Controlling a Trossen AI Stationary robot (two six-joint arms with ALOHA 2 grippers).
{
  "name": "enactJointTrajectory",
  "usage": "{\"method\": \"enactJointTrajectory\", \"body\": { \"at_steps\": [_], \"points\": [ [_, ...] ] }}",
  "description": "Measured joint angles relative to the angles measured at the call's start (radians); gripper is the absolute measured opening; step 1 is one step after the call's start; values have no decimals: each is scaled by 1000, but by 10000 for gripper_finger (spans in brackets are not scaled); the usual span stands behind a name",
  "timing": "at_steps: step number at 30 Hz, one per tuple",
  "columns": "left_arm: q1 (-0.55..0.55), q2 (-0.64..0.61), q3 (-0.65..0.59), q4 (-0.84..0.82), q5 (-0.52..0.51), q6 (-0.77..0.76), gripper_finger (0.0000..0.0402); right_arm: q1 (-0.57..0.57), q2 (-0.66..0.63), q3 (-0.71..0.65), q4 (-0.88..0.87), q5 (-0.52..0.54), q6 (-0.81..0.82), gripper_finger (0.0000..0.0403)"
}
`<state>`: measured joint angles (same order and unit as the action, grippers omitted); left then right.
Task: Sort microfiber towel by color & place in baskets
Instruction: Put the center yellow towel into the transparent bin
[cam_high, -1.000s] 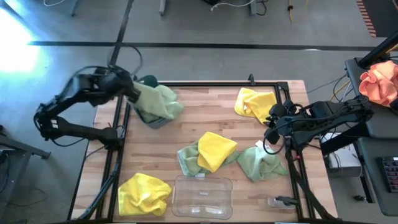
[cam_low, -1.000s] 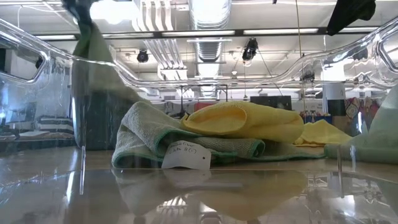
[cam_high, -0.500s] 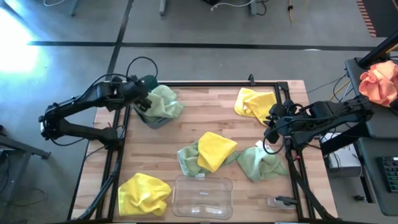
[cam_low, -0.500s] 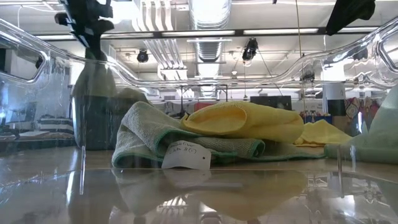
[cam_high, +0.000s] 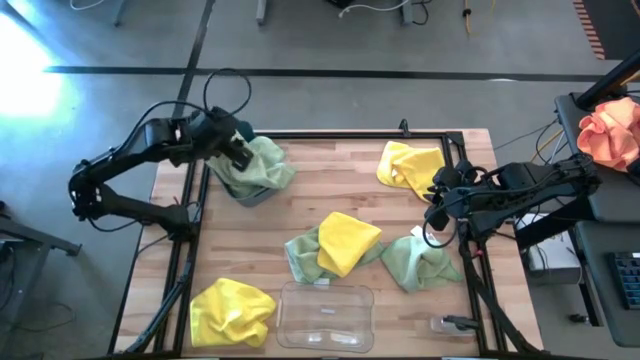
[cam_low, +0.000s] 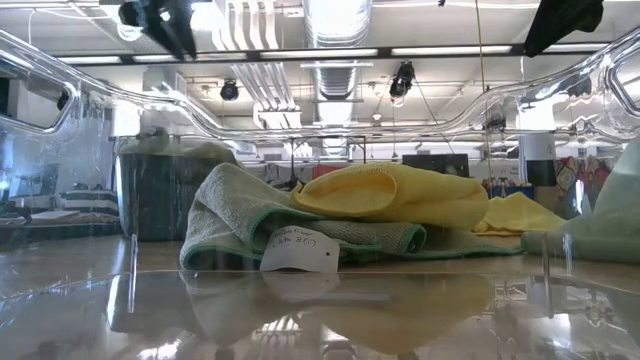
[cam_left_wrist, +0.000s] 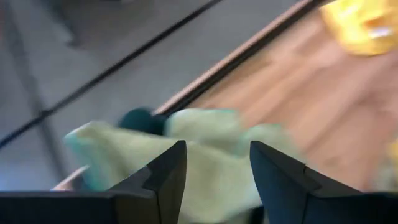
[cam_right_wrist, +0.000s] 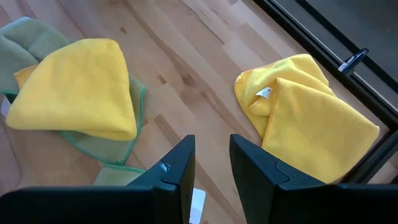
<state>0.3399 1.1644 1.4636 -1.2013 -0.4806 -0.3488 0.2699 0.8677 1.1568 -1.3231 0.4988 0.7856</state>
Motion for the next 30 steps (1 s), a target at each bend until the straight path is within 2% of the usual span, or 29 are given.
{"method": "enactJointTrajectory", "body": {
  "at_steps": [2,7,10,13,17,22,27,30],
  "points": [
    [-5,23,7,53,72,20,163,0,0,0,0,0,0,93],
    [-14,122,-6,218,99,112,163,0,0,0,-3,1,-1,93],
    [-13,215,-6,295,179,157,163,0,0,0,-4,1,-1,93],
    [-15,317,3,341,275,202,163,0,0,0,-4,1,-2,93],
    [-36,429,29,348,336,244,163,0,0,0,-5,0,-2,93],
    [-54,490,46,349,427,266,163,0,0,-1,-5,0,-4,93],
    [-56,502,47,348,436,261,163,0,0,-6,-6,1,-4,93],
    [-58,501,47,350,401,242,163,0,0,-16,-6,2,-4,93]
  ]
}}
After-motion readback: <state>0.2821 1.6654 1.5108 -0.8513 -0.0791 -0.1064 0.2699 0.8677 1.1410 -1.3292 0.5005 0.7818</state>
